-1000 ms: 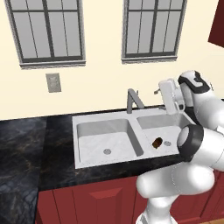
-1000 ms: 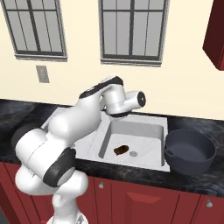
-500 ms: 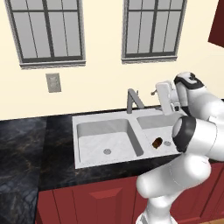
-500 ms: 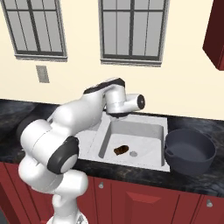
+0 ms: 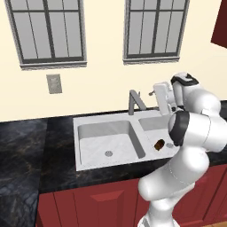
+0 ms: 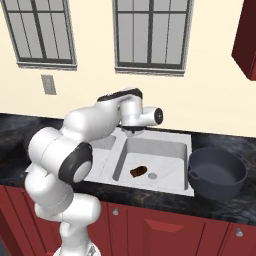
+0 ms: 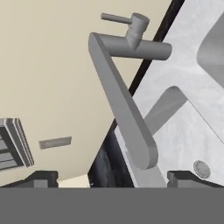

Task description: Dump the sweet potato from the pot into the sink. Then turn on the water and wash the sweet potato. Then turn off the water and put the sweet potato back in the pot.

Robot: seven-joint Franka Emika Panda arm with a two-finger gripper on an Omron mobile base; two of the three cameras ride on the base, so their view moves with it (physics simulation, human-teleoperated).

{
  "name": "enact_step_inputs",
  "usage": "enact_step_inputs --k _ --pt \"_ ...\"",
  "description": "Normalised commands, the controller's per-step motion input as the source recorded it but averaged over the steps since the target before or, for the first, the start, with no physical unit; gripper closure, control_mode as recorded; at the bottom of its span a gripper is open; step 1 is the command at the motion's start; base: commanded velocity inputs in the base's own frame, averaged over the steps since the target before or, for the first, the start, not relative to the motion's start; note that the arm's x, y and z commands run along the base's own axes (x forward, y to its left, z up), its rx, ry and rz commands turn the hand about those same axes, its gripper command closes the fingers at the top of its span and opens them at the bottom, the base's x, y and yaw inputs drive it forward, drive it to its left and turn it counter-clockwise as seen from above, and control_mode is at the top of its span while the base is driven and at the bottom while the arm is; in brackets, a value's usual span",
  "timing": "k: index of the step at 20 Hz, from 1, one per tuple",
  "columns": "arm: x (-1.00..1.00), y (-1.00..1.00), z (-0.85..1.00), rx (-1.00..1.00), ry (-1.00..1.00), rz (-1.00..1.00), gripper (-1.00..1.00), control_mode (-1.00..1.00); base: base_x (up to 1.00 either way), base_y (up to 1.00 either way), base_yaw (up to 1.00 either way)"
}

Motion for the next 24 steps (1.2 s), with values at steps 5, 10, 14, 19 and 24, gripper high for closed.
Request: enact_step_inputs --k 5,10,14,19,24 --pt "0.35 0.0 -0.08 0.0 -0.01 0.0 -1.0 -1.0 0.0 0.0 0.0" --pt "0.34 0.0 -0.07 0.0 0.0 0.0 -1.0 -1.0 0.0 0.0 0.0" --pt "0.29 0.0 -0.11 0.0 0.0 0.0 -1.0 -1.0 0.0 0.0 0.0" --pt "0.28 0.0 -0.15 0.0 0.0 0.0 -1.0 -1.0 0.0 0.0 0.0" --pt "0.25 0.0 -0.13 0.0 0.0 0.0 -1.0 -1.0 0.0 0.0 0.0"
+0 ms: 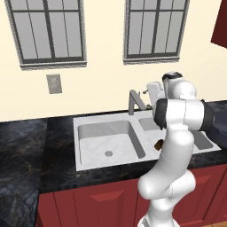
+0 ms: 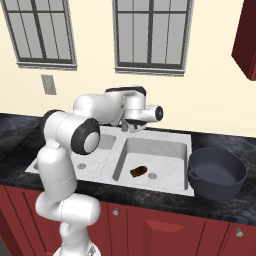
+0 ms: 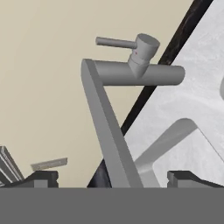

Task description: Dump the sweet potato from the pot into the sink. Then turn on the water and wash the sweet potato. Then turn off the water and put the sweet potato back in the pot.

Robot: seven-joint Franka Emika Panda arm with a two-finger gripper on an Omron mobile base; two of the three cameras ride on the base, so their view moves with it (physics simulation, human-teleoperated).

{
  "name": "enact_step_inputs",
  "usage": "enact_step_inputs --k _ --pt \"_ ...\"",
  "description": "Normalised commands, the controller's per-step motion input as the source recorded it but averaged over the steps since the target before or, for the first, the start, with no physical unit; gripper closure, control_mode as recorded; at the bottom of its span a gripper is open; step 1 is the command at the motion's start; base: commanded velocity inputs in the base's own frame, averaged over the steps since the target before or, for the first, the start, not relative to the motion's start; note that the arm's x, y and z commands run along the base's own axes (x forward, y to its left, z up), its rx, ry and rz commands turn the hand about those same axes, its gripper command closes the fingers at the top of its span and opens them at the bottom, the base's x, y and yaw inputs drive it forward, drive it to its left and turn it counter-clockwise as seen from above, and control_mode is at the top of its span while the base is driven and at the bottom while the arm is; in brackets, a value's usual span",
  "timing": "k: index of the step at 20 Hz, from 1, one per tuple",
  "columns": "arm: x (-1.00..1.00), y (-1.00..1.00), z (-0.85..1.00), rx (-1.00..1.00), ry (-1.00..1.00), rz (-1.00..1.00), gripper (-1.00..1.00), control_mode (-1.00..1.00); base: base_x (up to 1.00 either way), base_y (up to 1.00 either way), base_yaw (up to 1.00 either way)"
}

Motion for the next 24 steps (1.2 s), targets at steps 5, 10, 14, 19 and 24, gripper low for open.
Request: enact_step_inputs --k 5,10,14,19,24 --pt "0.28 0.0 -0.09 0.0 0.0 0.0 -1.0 -1.0 0.0 0.0 0.0" --pt "0.27 0.0 -0.04 0.01 0.0 0.0 -1.0 -1.0 0.0 0.0 0.0" --pt "0.22 0.0 -0.1 0.0 0.0 0.0 -1.0 -1.0 0.0 0.0 0.0" --pt "0.07 0.0 -0.15 0.0 0.0 0.0 -1.0 -1.0 0.0 0.0 0.0" --pt "0.09 0.0 -0.15 0.0 0.0 0.0 -1.0 -1.0 0.0 0.0 0.0"
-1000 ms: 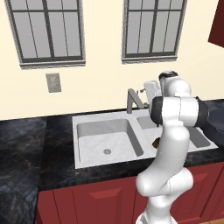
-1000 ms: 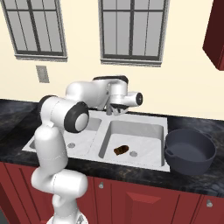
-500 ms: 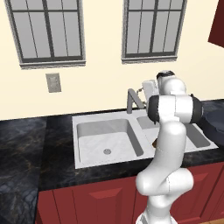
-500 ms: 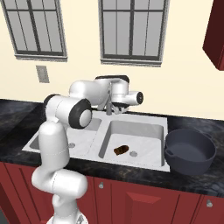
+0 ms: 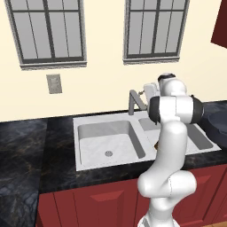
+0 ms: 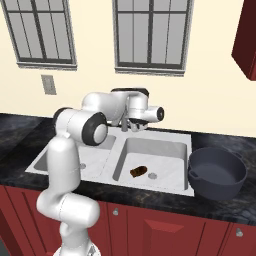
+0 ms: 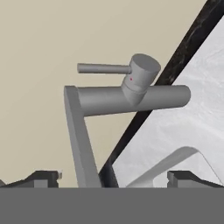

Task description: Dump the sweet potato from the pot into the sink. Then turn on the water and wash the sweet potato. Then turn off the water and put the sweet potato back in the pot.

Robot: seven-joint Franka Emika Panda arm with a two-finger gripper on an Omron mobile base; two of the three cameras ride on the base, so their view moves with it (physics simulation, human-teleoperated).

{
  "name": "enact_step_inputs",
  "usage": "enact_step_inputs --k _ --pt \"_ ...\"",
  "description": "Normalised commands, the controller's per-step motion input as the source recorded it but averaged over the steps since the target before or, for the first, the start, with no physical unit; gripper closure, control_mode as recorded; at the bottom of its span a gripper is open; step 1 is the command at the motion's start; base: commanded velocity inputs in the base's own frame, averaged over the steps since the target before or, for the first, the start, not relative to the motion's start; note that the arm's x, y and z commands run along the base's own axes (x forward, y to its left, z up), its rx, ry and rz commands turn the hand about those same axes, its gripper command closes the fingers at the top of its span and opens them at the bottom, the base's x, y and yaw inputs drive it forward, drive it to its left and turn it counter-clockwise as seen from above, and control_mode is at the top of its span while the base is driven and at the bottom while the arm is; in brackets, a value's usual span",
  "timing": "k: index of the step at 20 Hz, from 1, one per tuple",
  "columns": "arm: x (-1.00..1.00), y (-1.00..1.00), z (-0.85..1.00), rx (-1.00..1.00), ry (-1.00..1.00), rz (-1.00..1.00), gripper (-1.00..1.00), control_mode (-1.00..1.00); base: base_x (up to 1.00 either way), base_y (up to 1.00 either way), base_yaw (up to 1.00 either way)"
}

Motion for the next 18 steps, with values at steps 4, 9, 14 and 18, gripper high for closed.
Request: enact_step_inputs --k 4,9,14,18 --pt "0.2 0.0 -0.08 0.0 0.0 0.0 -1.0 -1.0 0.0 0.0 0.0" --pt "0.22 0.0 -0.09 0.0 0.0 0.0 -1.0 -1.0 0.0 0.0 0.0" --pt "0.24 0.0 -0.14 0.0 0.0 0.01 -1.0 -1.0 0.0 0.0 0.0" --pt "0.29 0.0 -0.16 0.0 0.0 0.01 -1.0 -1.0 0.0 0.0 0.0"
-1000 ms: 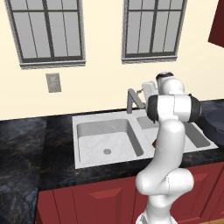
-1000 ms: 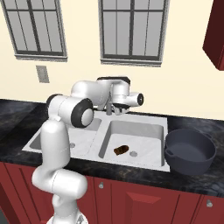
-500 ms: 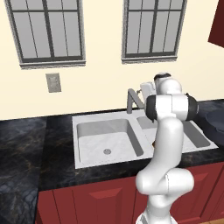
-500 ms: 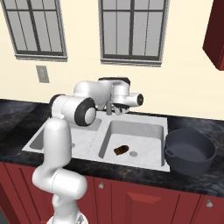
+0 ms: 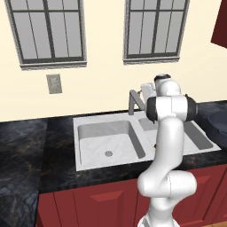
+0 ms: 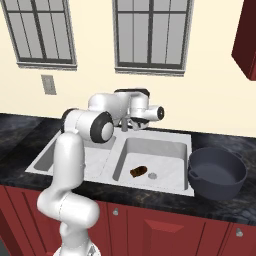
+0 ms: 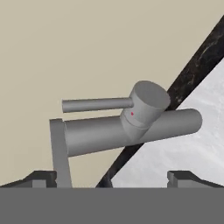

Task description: Dump the sweet potato from the pot into the sink. Then turn on the water and wash the sweet potato. Then turn off the water and put the sweet potato back in the pot.

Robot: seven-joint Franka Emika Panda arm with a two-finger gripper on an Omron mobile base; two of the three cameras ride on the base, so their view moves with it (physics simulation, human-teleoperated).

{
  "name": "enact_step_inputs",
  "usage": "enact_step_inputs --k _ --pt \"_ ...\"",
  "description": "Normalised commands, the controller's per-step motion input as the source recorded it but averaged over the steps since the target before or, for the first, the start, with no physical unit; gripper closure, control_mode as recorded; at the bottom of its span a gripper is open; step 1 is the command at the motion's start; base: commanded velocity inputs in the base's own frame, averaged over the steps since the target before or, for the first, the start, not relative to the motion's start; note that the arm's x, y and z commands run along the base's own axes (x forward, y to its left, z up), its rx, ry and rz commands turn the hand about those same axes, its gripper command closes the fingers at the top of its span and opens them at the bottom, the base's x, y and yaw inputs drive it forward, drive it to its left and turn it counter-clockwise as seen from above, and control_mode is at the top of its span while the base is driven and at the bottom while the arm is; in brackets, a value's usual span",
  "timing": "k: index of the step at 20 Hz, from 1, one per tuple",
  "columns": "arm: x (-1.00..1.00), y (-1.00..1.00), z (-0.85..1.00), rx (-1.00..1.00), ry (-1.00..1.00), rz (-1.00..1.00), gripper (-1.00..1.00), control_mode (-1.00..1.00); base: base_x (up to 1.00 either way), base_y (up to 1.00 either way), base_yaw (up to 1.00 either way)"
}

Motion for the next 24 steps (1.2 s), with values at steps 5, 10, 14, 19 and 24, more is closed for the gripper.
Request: enact_step_inputs --k 5,10,14,19,24 --pt "0.28 0.0 -0.13 0.0 0.0 0.01 -1.0 -1.0 0.0 0.0 0.0" --pt "0.14 0.0 -0.28 0.0 0.0 0.0 -1.0 -1.0 0.0 0.0 0.0" --pt "0.07 0.0 -0.26 0.0 0.0 0.0 -1.0 -1.0 0.0 0.0 0.0" --pt "0.07 0.0 -0.15 0.0 0.0 0.0 -1.0 -1.0 0.0 0.0 0.0" --pt "0.19 0.0 -0.11 0.0 0.0 0.0 -1.0 -1.0 0.0 0.0 0.0"
